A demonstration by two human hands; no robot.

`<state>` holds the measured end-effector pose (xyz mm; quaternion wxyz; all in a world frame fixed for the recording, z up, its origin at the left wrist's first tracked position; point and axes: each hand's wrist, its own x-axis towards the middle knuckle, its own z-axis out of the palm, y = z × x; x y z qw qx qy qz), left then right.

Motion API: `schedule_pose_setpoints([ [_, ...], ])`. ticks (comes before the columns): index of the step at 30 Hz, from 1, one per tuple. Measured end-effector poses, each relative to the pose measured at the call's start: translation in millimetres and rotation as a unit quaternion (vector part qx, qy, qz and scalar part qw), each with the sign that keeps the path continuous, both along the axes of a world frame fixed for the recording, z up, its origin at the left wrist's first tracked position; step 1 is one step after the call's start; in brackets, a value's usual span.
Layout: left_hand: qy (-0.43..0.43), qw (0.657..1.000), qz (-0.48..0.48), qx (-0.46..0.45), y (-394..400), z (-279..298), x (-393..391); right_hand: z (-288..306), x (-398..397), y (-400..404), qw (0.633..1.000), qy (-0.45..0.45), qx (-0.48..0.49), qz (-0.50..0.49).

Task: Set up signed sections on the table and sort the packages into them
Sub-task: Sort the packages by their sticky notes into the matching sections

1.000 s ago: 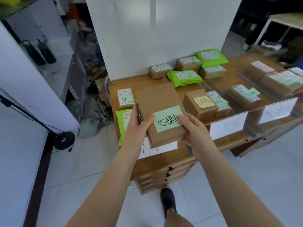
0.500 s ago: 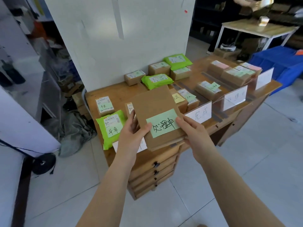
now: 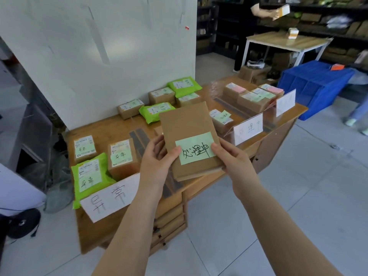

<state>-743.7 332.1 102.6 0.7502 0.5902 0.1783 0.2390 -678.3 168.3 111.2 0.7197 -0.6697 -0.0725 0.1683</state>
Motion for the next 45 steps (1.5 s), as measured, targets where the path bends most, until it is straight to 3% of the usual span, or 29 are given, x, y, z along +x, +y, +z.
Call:
schedule_pose_setpoints([
  [16,-0.008,0.998,0.021,0.051,-137.6,5.8,139.2,10.6,152.8,-134.8,0.999,-0.008,-0.002,0.048],
  [34,0.048,0.998,0.013,0.044,-94.6,-8.6,334.1,4.8,342.4,-94.0,0.998,0.033,-0.029,0.042],
  [45,0.085,0.996,0.028,0.028,-76.5,-20.5,414.8,-16.1,435.5,-71.8,0.996,0.061,-0.038,0.049],
])
